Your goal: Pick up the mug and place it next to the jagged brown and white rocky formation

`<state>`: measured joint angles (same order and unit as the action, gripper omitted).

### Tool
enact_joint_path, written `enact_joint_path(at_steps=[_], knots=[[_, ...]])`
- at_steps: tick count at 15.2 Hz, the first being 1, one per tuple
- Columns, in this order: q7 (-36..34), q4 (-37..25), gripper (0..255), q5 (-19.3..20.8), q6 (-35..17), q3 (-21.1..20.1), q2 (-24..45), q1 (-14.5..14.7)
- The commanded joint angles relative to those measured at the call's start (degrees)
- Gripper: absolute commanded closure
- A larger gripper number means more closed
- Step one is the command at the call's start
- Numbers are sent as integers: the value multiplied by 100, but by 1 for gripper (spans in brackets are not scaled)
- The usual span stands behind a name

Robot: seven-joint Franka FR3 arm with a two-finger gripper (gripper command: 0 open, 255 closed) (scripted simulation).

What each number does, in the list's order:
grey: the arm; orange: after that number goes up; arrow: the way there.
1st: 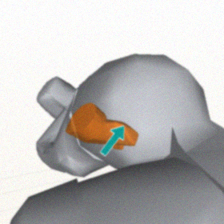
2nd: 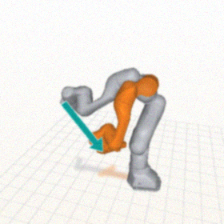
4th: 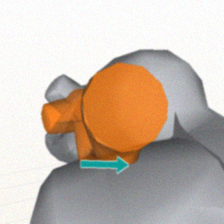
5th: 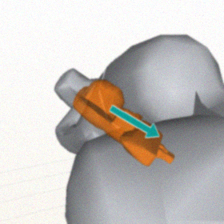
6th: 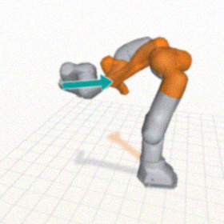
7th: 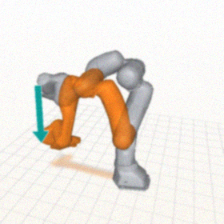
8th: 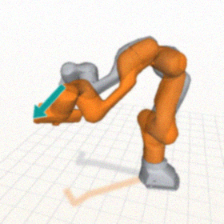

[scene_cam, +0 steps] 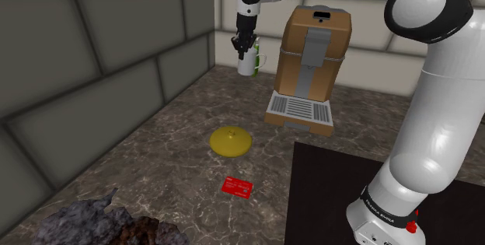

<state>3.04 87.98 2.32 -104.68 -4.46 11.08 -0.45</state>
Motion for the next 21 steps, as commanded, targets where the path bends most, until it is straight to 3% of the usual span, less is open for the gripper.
enact_joint_path(at_steps=[1, 11, 21], knots=[[10, -62, 255, -3, 78, 3, -14, -5], [-1260, 510, 255, 145, -6, -511, -452, 715], [-2599, 334, 255, 357, 130, -1073, -319, 1469]])
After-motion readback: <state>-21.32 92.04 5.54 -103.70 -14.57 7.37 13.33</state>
